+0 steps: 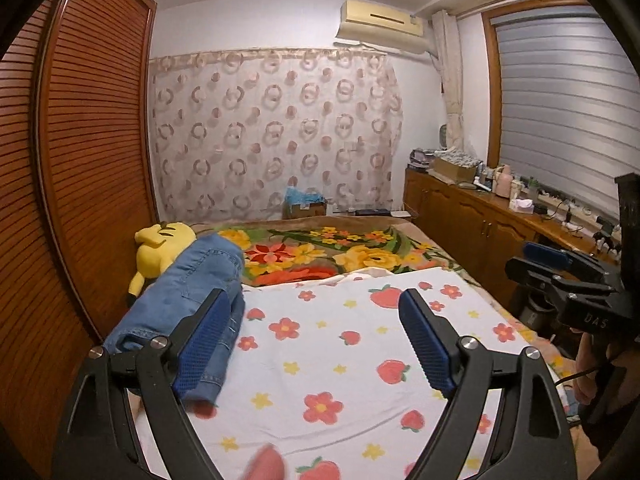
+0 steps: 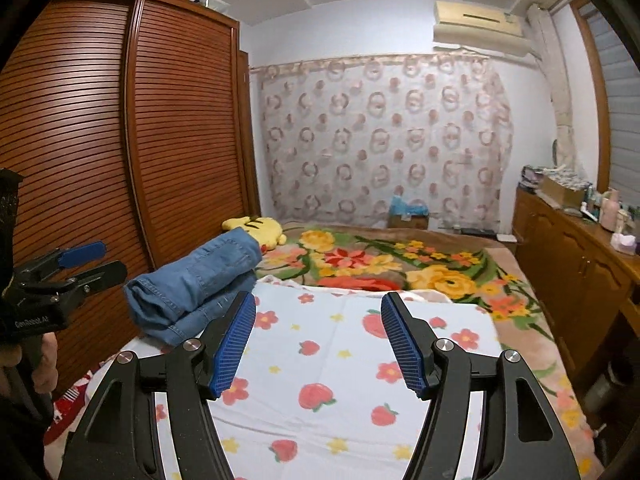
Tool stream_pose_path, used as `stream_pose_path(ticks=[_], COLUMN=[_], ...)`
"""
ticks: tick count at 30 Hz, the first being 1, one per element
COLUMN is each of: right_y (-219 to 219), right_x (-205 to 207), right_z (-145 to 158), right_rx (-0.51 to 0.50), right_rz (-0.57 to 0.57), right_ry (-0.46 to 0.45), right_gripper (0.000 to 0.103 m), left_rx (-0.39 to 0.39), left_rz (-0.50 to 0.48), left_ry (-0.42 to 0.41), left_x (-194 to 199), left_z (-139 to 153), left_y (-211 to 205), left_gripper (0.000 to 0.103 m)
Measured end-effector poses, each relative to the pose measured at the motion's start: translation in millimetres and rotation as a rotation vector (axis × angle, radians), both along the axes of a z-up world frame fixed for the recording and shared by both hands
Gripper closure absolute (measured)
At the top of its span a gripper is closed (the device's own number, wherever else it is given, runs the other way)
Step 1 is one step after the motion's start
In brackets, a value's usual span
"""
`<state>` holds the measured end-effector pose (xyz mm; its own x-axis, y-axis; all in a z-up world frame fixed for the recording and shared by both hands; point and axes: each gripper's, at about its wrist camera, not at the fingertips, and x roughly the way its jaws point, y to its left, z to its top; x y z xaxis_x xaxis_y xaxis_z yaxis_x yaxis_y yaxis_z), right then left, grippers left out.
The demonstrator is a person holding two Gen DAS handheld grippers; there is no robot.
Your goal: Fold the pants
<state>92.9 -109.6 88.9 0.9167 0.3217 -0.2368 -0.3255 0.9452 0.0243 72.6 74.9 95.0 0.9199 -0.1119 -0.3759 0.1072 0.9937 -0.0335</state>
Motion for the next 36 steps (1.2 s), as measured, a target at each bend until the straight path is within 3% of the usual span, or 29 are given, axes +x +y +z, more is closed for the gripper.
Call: stream_pose_path(ticks=[3,12,36], right_y=[2,10,16], right_x=[-14,-43,-51], right_z=[0,-2,-7], right_rx=[-0.001,0.013,0.007], right_rz=[-0.025,-0.078,-0.094], right_ry=[-0.012,-0.030,-0.036], right_gripper=[0.035,0.035,0.035], left_rx=[-0.020,0.016,0.020], left_rz=[0.006,0.004,0.004], left_ry=[-0.002,0.002,0.010], left_x=[-7,-24,-28], left_z=[0,-7,-12], left_y=[-2,-19,-22], left_gripper=[0.017,0.017,0.017])
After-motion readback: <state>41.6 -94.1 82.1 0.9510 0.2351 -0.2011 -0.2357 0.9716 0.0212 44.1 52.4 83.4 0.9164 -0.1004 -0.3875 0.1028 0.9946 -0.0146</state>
